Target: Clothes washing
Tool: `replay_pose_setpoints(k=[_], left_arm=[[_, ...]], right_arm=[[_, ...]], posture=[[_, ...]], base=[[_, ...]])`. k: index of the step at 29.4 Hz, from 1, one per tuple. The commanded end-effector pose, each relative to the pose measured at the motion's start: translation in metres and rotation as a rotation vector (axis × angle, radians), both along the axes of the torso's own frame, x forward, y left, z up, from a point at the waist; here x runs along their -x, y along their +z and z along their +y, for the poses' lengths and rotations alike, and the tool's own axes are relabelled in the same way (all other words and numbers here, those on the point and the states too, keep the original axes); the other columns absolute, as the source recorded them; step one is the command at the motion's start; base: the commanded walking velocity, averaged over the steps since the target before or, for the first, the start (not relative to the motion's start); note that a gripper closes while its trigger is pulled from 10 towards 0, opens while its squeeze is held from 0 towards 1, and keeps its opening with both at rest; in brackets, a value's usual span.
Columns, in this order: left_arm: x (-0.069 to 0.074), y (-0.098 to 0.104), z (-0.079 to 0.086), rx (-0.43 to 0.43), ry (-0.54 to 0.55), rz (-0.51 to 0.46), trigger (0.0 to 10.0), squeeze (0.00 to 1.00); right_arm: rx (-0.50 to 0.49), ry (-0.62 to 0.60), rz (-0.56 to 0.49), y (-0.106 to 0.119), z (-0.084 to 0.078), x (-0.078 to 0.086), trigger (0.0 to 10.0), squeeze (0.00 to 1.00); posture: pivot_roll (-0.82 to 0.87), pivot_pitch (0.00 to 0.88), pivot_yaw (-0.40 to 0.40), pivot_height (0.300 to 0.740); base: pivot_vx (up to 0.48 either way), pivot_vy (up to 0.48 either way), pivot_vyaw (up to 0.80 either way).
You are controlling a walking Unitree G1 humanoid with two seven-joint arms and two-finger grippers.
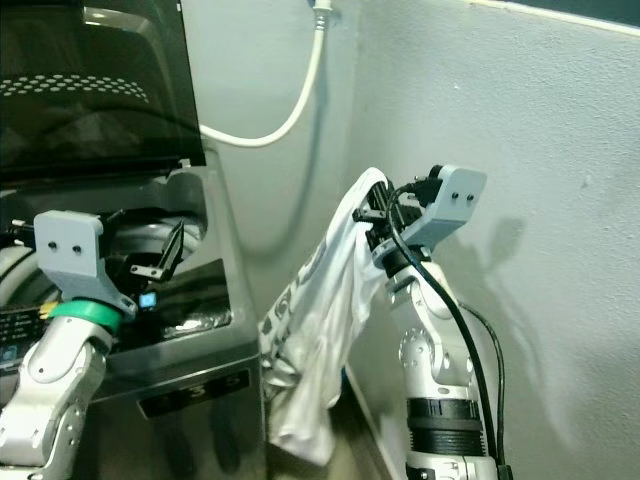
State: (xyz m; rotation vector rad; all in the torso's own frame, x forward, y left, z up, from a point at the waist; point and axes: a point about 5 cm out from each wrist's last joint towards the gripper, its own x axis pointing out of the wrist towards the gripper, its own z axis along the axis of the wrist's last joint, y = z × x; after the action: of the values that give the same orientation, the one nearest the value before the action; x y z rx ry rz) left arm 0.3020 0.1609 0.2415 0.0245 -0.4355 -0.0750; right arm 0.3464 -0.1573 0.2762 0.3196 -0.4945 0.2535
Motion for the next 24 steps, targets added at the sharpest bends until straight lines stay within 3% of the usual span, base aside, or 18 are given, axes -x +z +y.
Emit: replay_pose_setpoints(k=[1, 7, 24], left_arm=[[0.0014, 0.0022, -0.0013, 0.008, -0.007, -0.004, 10.0, 0.00], [0.0014, 0.0026, -0.0032, 0.014, -0.015, -0.007, 10.0, 0.00], [0.0006, 0.0068, 0.0018, 0.011, 0.001, -0.018, 10.0, 0.00]], right_arm=[[-0.017, -0.014, -0.023, 0.0033, -0.0043, 0.0027, 10.0, 0.00], [-0.016, -0.024, -0.019, 0.0016, -0.0065, 0.0030, 10.0, 0.00], [-0.023, -0.031, 0.000, -0.0038, -0.0050, 0.0010, 10.0, 0.00]], posture=[[0.06, 0.021, 0.024, 0.740], [0.06, 0.019, 0.021, 0.740], [0.08, 0.018, 0.015, 0.740]], base=[[0.000, 0.000, 0.00], [0.000, 0.178, 0.00], [0.000, 0.436, 0.00]])
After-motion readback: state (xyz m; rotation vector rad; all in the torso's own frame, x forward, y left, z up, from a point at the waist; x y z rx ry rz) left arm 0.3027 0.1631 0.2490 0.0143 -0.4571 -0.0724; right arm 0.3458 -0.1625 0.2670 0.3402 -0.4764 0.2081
